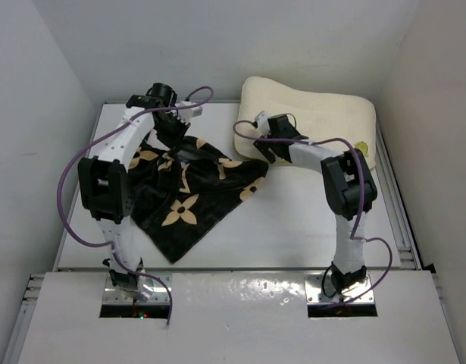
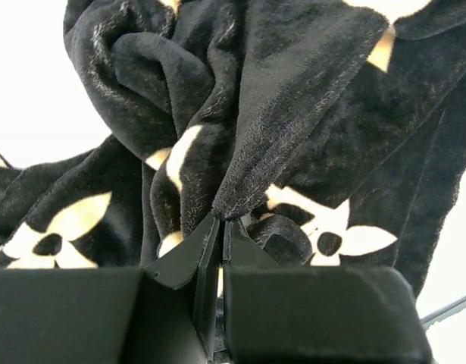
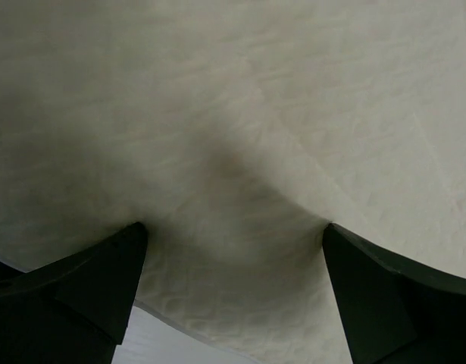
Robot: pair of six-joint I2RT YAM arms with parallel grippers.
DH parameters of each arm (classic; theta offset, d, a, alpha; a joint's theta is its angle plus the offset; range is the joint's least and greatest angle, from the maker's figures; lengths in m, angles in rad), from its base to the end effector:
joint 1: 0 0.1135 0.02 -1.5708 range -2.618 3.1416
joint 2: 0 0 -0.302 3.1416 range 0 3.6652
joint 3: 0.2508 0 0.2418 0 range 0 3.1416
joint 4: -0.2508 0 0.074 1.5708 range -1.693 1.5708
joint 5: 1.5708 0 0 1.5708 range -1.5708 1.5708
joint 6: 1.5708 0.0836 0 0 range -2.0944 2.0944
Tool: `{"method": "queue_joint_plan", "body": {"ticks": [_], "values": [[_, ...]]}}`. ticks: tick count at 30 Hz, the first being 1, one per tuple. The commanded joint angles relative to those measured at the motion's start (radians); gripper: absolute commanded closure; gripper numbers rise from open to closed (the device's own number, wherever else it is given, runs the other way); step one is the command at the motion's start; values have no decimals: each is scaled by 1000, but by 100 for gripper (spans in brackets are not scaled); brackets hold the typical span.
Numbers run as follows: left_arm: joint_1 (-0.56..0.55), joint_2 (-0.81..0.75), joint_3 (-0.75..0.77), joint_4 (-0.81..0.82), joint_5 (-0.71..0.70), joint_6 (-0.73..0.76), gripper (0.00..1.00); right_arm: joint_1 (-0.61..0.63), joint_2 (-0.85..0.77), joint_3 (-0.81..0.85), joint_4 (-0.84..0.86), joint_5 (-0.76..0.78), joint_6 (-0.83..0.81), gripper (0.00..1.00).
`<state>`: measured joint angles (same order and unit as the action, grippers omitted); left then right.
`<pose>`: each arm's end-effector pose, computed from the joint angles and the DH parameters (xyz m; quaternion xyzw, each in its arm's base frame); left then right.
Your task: Put the pillow into the pillowcase
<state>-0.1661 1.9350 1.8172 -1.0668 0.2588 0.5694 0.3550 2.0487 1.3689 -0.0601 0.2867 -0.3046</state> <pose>0.4162 -0.0915 0.2843 0.3730 0.8992 -0.0860 0.2118 0.4702 0.1491 0.1771 -0.2387 0.8754 -0.1206 0.4026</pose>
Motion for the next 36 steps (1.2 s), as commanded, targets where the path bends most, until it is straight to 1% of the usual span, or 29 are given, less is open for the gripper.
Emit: {"method": "queue_joint_plan", "body": {"ticks": [1, 3, 4, 5, 6, 8, 9, 10, 11, 12, 13, 15, 17, 19, 20, 22, 23, 24, 26, 28, 30, 31, 32, 33, 34, 35, 36], "values": [[16, 8, 11, 5, 11, -11, 100, 47, 4, -36, 36, -53, -249, 1], [17, 19, 24, -1, 11, -17, 100, 52, 13, -30, 13, -104, -269, 1], [19, 34, 30, -5, 11, -17, 100, 53, 14, -22, -28, -156, -299, 1], [19, 44, 46, -8, 11, -19, 100, 58, 10, -21, -58, -176, -323, 1], [19, 57, 51, -16, 8, -20, 100, 65, -14, -25, -84, -172, -359, 1], [20, 68, 73, -19, 7, -22, 100, 88, -73, -78, -69, -150, -381, 1], [20, 76, 76, -24, 7, -22, 100, 91, -153, -105, -54, -164, -407, 1], [23, 81, 79, -24, 2, -20, 100, 88, -192, -158, -53, -185, -419, 1], [23, 81, 83, -21, -1, -20, 100, 87, -228, -181, -60, -236, -436, 1], [23, 88, 82, -15, -1, -20, 100, 82, -255, -200, -93, -253, -473, 1], [23, 90, 85, -13, -3, -22, 100, 79, -286, -223, -112, -254, -490, 1], [25, 97, 93, -18, 2, -25, 100, 73, -289, -243, -142, -198, -519, 1], [27, 104, 96, -19, -4, -23, 100, 55, -263, -280, -117, -146, -562, 1], [25, 102, 90, -13, -24, -31, 100, 26, -201, -278, -77, -118, -565, 1], [27, 98, 88, -6, -39, -32, 100, 13, -174, -269, -8, -91, -547, 1], [25, 94, 90, -2, -47, -26, 100, -1, -78, -205, 41, -48, -535, 1], [23, 91, 93, -5, -50, -23, 100, -2, -47, -150, 113, 7, -519, 1], [23, 91, 97, -12, -47, -19, 100, -2, 17, -118, 153, 26, -519, 1], [22, 87, 96, -18, -49, -17, 100, 2, 68, -53, 221, 98, -504, 1], [22, 75, 88, -15, -62, -22, 100, 2, 106, -25, 253, 111, -476, 1], [20, 62, 67, -6, -66, -25, 100, -5, 99, -19, 255, 79, -440, 34], [20, 53, 64, 1, -69, -22, 100, -7, 70, -28, 259, 65, -404, 52], [19, 50, 56, 5, -69, -22, 100, -19, 48, -59, 266, 49, -392, 72], [19, 45, 54, 11, -70, -22, 100, -24, 22, -77, 287, 51, -375, 100], [20, 44, 51, 14, -64, -22, 100, -37, -39, -112, 321, 51, -342, 100], [22, 44, 51, 19, -58, -22, 100, -44, -76, -117, 315, 43, -320, 100], [20, 44, 51, 25, -46, -25, 100, -53, -111, -113, 271, 36, -292, 100]]}}
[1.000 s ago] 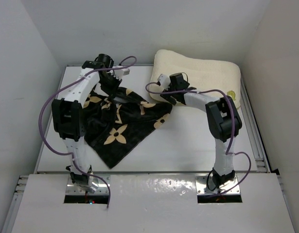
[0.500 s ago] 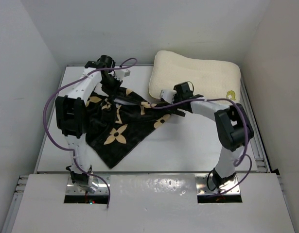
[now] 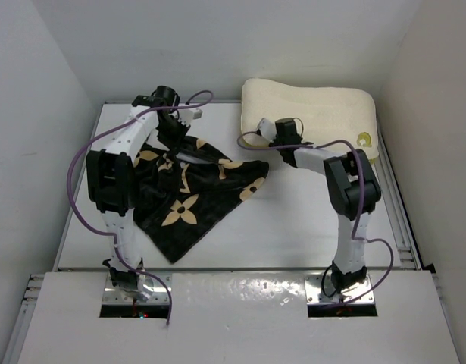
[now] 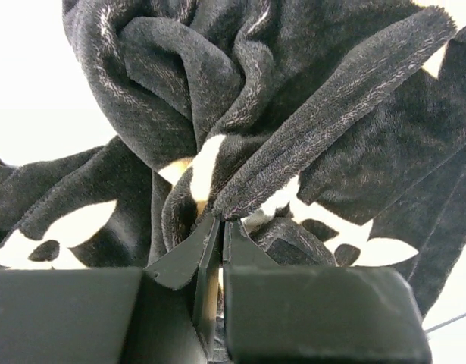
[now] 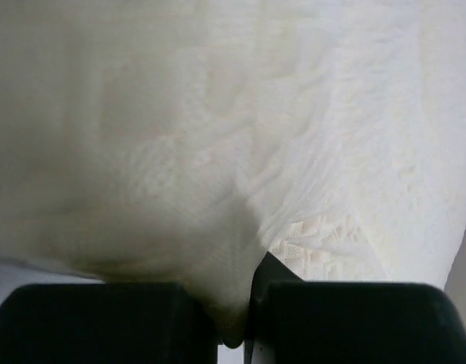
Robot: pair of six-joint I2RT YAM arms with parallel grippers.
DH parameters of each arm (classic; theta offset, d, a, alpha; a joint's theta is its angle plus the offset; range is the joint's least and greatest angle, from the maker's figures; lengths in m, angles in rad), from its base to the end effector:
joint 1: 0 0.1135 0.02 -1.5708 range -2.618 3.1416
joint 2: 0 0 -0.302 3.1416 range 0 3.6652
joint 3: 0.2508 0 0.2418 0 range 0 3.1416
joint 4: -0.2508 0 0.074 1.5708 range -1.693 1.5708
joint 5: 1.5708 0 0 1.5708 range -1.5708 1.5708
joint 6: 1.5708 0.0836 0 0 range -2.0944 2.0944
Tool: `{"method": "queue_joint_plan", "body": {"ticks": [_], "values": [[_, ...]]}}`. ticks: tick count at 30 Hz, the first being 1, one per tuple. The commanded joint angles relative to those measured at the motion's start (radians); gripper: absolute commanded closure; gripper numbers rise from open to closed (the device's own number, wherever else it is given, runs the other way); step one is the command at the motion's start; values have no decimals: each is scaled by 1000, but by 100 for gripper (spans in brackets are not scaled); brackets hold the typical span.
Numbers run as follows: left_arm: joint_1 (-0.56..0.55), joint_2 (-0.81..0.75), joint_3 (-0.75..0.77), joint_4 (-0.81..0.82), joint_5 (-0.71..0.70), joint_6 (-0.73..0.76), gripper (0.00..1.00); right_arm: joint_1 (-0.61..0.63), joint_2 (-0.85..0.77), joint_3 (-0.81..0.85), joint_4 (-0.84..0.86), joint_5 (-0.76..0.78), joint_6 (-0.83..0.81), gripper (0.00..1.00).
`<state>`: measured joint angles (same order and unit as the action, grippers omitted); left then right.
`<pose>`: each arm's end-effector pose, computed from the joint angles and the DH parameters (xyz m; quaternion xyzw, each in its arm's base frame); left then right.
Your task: Put the pillow into the pillowcase
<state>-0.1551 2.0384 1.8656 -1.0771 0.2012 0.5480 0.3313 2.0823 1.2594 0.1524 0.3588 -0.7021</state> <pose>0.4384 -0.0855 0.2540 0.3533 0.9166 -0.0662 0.1752 0.4733 0.1318 0.1513 -0.3702 0.8086 -0.2368 0.3912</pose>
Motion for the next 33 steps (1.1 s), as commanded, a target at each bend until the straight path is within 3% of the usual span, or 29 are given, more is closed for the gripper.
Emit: {"method": "queue_joint_plan", "body": {"ticks": [1, 4, 8, 13, 17, 21, 25, 26, 27, 28, 29, 33], "values": [[9, -60, 0, 42, 17, -8, 100, -44, -221, 12, 32, -37, 178, 100], [-1, -58, -12, 72, 24, -13, 100, -77, -358, -4, -28, -41, 295, 100], [-9, -47, -11, 117, 43, -14, 100, -75, -678, -129, -103, -116, 346, 100], [-20, -8, 41, 143, 63, -16, 100, -9, -1037, -299, -364, -413, 320, 100], [-32, 28, 95, 146, 43, -16, 100, 81, -1191, -411, -479, -425, 422, 100], [-50, 2, 115, 124, 73, -16, 100, 252, -1210, -532, -438, -483, 583, 100], [-55, -75, 31, 146, 84, -11, 100, 450, -1098, -591, -347, -454, 618, 100], [-55, -98, 12, 158, 69, -10, 100, 478, -1066, -582, -356, -448, 621, 88], [-55, -107, -14, 161, 61, -8, 100, 506, -1015, -543, -376, -484, 622, 67], [-55, -118, -22, 158, 49, 0, 100, 511, -990, -517, -430, -524, 616, 42], [-55, -124, -31, 155, 40, 0, 100, 514, -957, -458, -454, -570, 612, 2], [-60, -165, -66, 125, 46, 19, 100, 467, -933, -286, -507, -665, 596, 1]]}}
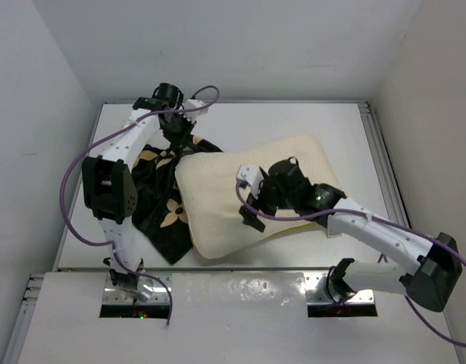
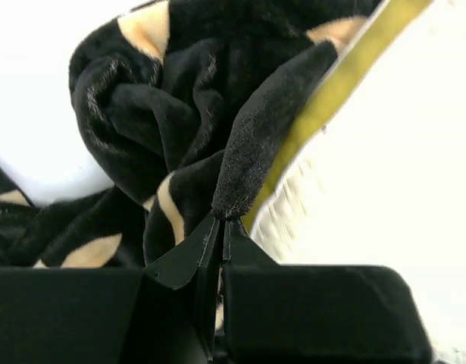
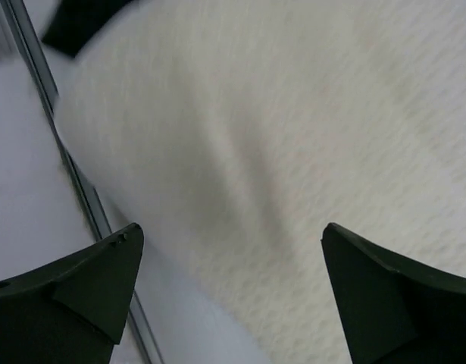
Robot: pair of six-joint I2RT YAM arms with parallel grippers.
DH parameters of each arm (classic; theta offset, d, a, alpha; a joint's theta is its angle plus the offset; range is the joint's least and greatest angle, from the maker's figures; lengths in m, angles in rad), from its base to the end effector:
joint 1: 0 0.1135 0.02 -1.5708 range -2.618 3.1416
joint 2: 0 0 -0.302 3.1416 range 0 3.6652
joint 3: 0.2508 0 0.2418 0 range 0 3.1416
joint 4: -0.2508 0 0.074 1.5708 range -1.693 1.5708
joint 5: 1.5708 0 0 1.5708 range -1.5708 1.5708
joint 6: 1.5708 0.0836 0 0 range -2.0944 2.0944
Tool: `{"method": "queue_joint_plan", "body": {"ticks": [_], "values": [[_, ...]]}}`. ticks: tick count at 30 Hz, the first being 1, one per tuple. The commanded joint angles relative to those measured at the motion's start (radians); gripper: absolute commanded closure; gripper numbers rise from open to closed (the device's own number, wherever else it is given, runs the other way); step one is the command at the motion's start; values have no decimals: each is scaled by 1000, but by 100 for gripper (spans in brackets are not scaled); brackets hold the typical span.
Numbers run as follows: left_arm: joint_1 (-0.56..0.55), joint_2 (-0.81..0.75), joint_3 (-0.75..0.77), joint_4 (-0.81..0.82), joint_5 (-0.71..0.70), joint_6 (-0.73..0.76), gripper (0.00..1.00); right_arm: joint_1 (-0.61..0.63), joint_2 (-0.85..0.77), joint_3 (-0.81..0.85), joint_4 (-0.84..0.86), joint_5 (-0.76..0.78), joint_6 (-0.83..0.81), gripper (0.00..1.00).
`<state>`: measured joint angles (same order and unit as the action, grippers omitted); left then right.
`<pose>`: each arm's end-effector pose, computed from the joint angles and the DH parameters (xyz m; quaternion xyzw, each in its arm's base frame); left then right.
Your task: Put the pillow into the pillowcase
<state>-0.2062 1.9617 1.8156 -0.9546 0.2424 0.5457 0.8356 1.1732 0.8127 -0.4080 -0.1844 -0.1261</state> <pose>0.4323 -0.1109 0.2797 0.3806 0.8876 -0.0768 0.2477 0.1601 0.1999 0.2569 -0.4559 0.7961 0.2145 0.3352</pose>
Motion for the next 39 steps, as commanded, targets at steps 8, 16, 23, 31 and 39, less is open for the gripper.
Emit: {"method": "queue_joint_plan", "body": {"ticks": [8, 16, 23, 31, 39], "values": [[-33, -194, -75, -19, 78, 72, 100, -223, 368, 485, 225, -329, 158, 99], [-47, -244, -110, -50, 150, 86, 100, -276, 739, 735, 386, -435, 158, 1], [-25, -228, -144, -52, 118, 62, 100, -336, 996, 896, 428, -679, 93, 1], [10, -198, -122, -27, 115, 42, 100, -313, 856, 545, 281, -715, -181, 2], [7, -187, -136, -62, 235, 102, 100, -276, 942, 640, 474, -513, 109, 83]]}}
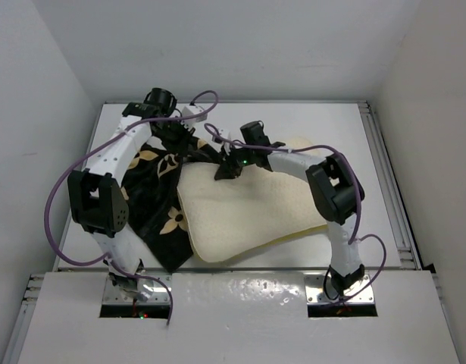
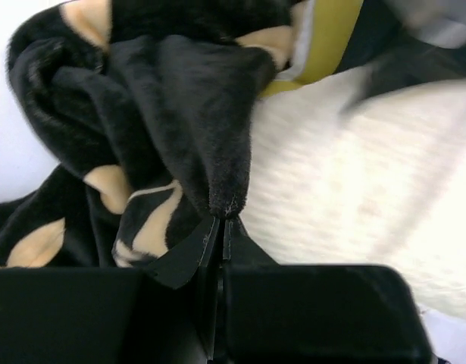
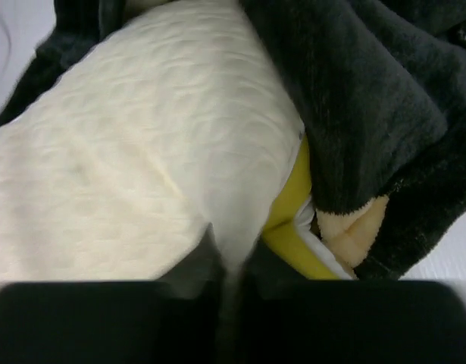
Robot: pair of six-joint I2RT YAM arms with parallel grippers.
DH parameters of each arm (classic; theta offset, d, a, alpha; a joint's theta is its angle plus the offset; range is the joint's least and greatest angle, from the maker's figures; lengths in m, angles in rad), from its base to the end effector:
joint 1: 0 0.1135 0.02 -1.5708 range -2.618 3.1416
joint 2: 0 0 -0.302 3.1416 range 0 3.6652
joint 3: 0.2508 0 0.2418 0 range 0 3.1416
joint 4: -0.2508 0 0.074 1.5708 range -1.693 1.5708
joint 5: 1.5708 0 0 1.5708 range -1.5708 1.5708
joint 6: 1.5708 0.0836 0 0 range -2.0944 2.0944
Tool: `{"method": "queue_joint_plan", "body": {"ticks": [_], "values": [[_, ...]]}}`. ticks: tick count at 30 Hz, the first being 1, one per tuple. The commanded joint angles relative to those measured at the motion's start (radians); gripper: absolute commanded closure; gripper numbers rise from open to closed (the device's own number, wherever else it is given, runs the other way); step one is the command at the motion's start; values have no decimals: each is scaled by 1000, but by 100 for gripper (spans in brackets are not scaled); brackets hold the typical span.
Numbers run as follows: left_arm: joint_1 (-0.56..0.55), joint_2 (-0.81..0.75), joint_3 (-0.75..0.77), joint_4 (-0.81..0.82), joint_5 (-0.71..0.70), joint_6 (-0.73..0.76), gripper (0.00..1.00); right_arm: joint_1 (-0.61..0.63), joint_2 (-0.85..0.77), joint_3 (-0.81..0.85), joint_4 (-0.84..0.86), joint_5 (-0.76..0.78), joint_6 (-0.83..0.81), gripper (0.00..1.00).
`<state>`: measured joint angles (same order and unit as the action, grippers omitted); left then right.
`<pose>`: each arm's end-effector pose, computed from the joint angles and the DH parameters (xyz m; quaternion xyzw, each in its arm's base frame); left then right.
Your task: Put the pillow into the pillowcase
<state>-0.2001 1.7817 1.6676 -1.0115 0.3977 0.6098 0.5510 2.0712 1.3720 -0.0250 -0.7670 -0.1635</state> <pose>0.3736 -0.1088 0.3054 0.4168 0.8616 -0.1446 0.2511 0.3814 0.3025 0.1847 -0.4397 0.7384 0.4081 0.3081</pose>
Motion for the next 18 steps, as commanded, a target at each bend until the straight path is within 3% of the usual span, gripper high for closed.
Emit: {"method": "queue_joint_plan", "body": {"ticks": [1, 5, 8, 10, 13, 18], "values": [[-1, -8, 12, -12, 88, 45, 100, 9, 53, 91, 100, 69, 156, 100], [-13, -11, 29, -27, 161, 64, 100, 7, -12, -8, 334, 147, 404, 100], [-33, -16, 55, -74, 226, 132, 100, -20, -81, -118, 529, 370, 622, 100], [-42, -28, 60, -146, 257, 236, 100, -55, -108, -160, 569, 577, 805, 100], [-50, -39, 57, -235, 288, 352, 100, -138, -146, -218, 580, 687, 974, 100], [-50, 5, 58, -300, 228, 386, 100, -186, -258, -312, 537, 851, 996, 100]]}}
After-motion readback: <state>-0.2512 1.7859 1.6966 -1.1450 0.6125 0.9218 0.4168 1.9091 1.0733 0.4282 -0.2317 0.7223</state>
